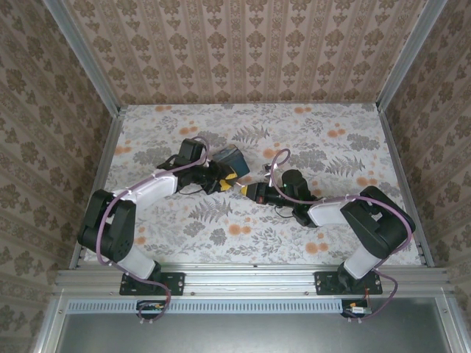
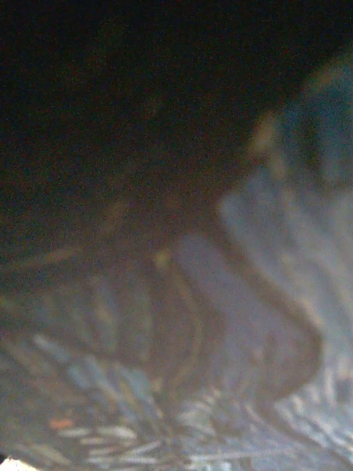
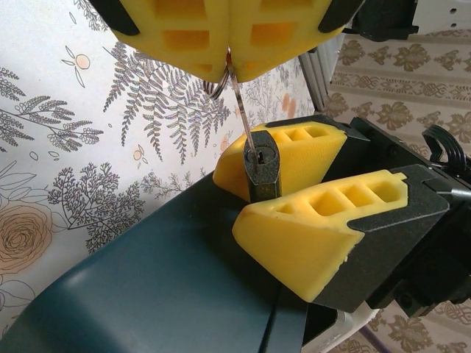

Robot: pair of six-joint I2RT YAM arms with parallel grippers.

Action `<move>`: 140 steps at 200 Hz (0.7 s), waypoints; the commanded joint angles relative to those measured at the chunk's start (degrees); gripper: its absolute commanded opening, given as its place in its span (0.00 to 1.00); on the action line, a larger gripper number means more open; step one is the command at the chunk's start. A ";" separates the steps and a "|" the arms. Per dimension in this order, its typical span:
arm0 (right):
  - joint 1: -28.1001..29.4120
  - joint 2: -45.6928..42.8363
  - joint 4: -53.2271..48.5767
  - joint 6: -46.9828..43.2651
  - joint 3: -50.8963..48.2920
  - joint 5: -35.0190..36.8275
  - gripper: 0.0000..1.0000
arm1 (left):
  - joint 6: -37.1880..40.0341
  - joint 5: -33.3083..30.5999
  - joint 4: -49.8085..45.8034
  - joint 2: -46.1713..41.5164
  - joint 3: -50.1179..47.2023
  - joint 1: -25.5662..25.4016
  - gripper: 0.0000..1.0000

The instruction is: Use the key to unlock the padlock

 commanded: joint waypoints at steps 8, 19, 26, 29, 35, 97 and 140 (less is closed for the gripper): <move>-0.23 -0.68 2.75 -0.57 0.34 -0.30 0.00 | -0.77 1.28 0.81 -1.68 -0.72 0.48 0.00; -0.23 -0.62 2.54 -0.72 0.60 -0.32 0.00 | -0.91 1.36 0.90 -1.76 -0.83 0.43 0.00; -0.23 -0.54 2.07 -0.85 0.87 -0.27 0.00 | -0.98 1.39 1.06 -1.83 -0.89 0.36 0.00; -0.23 -0.58 1.97 -0.93 0.91 -0.30 0.00 | -0.99 1.41 1.14 -1.86 -0.94 0.40 0.00; -0.25 -0.47 2.17 -0.97 1.01 -0.38 0.00 | -0.94 1.38 1.08 -1.94 -0.89 0.41 0.00; -0.23 -0.42 2.94 -0.87 1.36 -0.78 0.00 | -1.07 1.41 1.51 -1.92 -1.24 0.35 0.00; -0.18 0.17 4.19 -0.10 1.79 -2.13 0.00 | -1.39 1.53 2.38 -1.94 -1.68 0.31 0.00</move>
